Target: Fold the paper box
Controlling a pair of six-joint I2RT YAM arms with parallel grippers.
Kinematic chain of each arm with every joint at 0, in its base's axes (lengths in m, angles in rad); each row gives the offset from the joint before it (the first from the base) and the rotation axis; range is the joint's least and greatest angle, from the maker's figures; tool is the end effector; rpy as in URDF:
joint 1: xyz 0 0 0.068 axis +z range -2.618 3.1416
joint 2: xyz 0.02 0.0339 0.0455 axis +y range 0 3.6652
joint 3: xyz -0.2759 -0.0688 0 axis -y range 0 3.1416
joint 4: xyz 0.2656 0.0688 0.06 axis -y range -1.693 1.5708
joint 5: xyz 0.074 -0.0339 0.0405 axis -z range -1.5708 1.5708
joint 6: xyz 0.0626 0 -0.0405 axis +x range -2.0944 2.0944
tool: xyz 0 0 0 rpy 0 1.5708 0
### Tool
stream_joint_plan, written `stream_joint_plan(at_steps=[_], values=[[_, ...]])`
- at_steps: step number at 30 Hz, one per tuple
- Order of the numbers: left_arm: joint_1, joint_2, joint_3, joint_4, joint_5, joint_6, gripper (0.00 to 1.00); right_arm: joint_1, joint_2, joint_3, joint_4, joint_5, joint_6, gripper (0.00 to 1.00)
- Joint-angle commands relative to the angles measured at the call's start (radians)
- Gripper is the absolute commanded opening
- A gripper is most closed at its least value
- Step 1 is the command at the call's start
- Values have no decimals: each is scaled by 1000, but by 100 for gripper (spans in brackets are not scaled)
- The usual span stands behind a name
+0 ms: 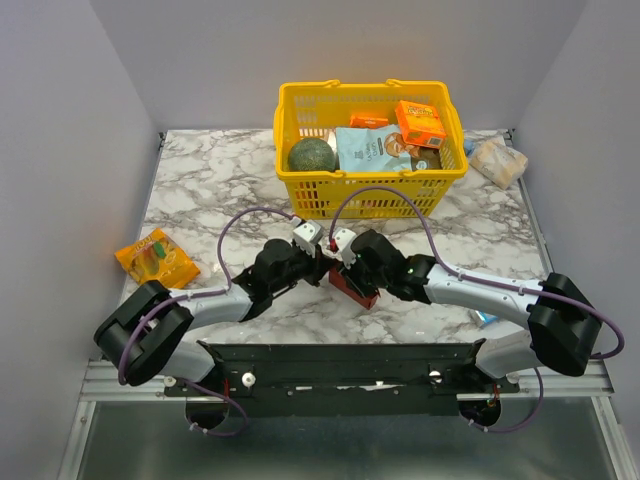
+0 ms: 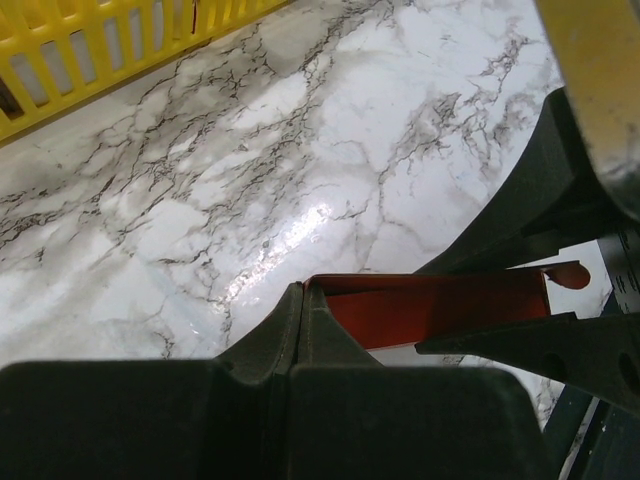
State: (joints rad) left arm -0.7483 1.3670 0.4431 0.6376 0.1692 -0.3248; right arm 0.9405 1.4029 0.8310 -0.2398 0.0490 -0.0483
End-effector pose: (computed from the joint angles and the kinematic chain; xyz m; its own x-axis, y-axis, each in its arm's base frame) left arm 0.2144 -0.2134 0.1696 -0.4479 -0.0133 -0.8940 0.6818 0.6418 -0.3512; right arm 0.1932 0.2597 0.1932 -0.3891 -0.6151 -0.6857 -0.8067 0.5869 -0.0687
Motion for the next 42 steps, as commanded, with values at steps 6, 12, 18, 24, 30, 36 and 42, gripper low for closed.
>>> stream_joint_plan(at_steps=[6, 12, 18, 24, 30, 36, 42], values=[[-16, 55, -67, -38, -8, -33, 0, 9, 24, 23, -30, 12, -1, 27], [-22, 37, -43, -107, -10, 15, 0, 7, 18, 36, -42, 48, 14, 45], [-25, 40, -14, -162, -5, 50, 0, 7, 33, 43, -42, 66, 10, 50], [-29, 52, -11, -168, 6, 59, 0, 7, 38, 45, -39, 63, 11, 52], [-37, 58, -21, -165, 12, 44, 0, 7, 47, 40, -39, 77, 16, 31], [-36, 23, -3, -193, 19, 38, 8, 9, 50, 39, -39, 65, -1, 23], [-34, -49, 62, -315, 4, 81, 53, 7, 24, 34, -41, 17, -18, 22]])
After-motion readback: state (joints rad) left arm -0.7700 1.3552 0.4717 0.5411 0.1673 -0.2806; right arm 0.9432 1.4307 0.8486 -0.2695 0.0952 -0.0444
